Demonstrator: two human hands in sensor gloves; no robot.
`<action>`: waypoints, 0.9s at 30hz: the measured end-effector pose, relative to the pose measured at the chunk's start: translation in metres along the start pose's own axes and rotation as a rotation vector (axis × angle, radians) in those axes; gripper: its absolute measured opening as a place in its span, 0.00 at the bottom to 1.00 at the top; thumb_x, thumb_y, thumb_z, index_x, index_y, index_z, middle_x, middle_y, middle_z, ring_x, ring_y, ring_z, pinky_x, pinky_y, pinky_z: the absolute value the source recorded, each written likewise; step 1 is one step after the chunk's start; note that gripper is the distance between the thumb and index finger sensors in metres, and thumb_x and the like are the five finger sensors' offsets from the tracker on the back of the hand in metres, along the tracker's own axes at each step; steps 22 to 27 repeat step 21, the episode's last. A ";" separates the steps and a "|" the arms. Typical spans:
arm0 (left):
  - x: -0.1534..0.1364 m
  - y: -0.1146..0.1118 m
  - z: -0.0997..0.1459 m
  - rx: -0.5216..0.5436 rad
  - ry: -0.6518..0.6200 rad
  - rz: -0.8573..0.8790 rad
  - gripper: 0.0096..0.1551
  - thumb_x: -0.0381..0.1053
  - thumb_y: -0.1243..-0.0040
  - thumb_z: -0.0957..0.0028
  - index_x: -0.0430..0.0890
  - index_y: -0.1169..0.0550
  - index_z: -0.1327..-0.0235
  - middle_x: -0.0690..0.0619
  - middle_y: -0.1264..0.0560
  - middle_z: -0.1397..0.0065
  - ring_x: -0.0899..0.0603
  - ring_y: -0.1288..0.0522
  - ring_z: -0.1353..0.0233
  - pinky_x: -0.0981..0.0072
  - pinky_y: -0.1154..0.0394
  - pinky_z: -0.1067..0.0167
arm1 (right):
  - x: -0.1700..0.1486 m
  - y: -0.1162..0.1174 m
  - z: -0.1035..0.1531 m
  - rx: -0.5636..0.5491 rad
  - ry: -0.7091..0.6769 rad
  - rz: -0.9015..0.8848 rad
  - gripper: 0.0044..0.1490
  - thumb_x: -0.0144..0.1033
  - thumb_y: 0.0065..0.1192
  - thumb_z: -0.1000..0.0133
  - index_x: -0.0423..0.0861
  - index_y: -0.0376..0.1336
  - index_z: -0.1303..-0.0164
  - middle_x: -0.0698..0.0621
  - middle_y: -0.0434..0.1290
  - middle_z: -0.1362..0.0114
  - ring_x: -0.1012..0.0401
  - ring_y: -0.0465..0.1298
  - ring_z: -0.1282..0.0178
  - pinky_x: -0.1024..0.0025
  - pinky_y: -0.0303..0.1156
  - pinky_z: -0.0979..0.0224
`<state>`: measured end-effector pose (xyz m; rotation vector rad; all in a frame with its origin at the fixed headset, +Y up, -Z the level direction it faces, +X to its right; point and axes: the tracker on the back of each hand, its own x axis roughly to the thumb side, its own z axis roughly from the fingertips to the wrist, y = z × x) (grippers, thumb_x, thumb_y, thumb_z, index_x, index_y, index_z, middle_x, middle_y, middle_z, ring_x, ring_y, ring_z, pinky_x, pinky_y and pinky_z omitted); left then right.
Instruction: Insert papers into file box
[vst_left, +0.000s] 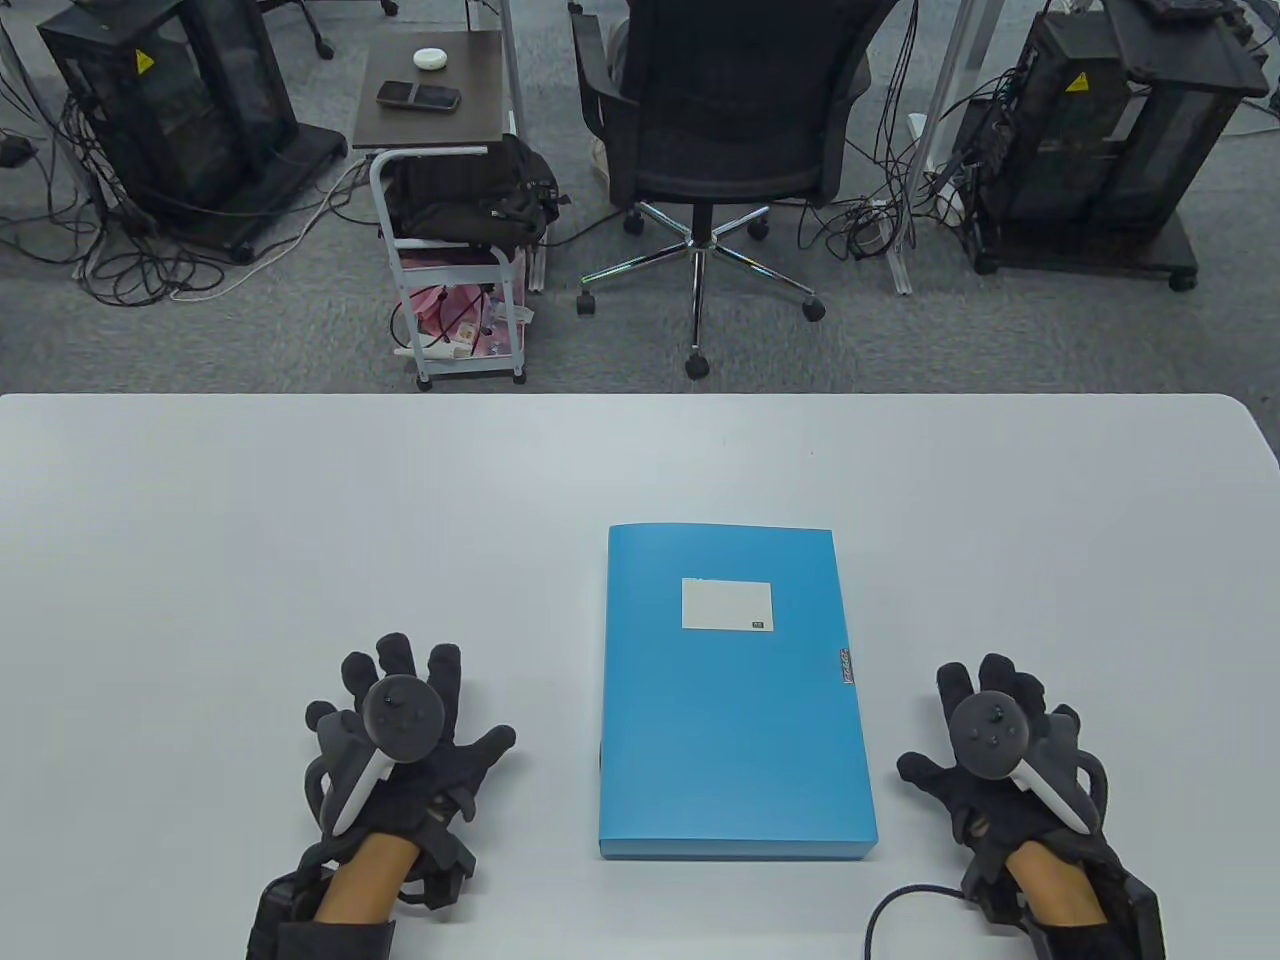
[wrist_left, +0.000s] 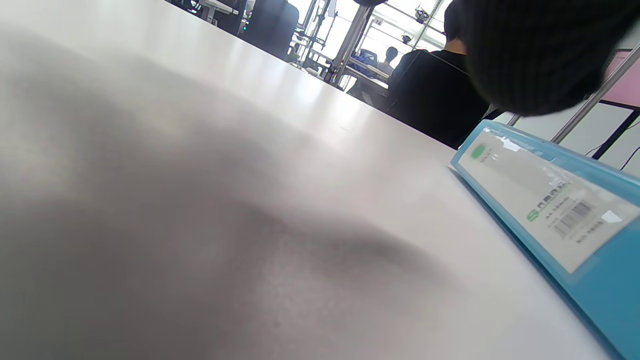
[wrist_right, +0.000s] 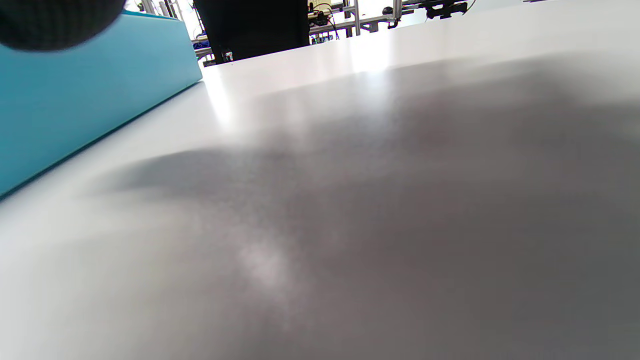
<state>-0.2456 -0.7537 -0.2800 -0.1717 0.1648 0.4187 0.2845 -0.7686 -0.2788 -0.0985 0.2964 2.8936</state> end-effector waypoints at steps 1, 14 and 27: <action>0.000 0.000 0.000 0.000 -0.001 0.000 0.60 0.80 0.45 0.64 0.66 0.56 0.22 0.51 0.73 0.18 0.30 0.73 0.18 0.20 0.75 0.34 | 0.000 0.000 0.000 0.000 -0.002 0.002 0.60 0.65 0.51 0.59 0.55 0.26 0.30 0.40 0.20 0.22 0.36 0.29 0.22 0.24 0.27 0.30; 0.005 -0.001 0.002 -0.008 -0.023 -0.005 0.60 0.80 0.45 0.64 0.65 0.56 0.22 0.50 0.72 0.18 0.31 0.72 0.18 0.22 0.76 0.33 | 0.000 0.001 0.001 0.004 -0.003 0.002 0.59 0.65 0.51 0.59 0.55 0.27 0.30 0.40 0.21 0.22 0.37 0.30 0.21 0.25 0.27 0.29; 0.006 -0.002 0.001 -0.031 -0.013 -0.011 0.60 0.80 0.45 0.64 0.66 0.56 0.22 0.50 0.72 0.18 0.31 0.73 0.18 0.22 0.76 0.33 | 0.001 0.001 0.001 0.007 -0.015 0.000 0.59 0.64 0.51 0.58 0.55 0.27 0.30 0.40 0.21 0.22 0.37 0.30 0.21 0.25 0.27 0.30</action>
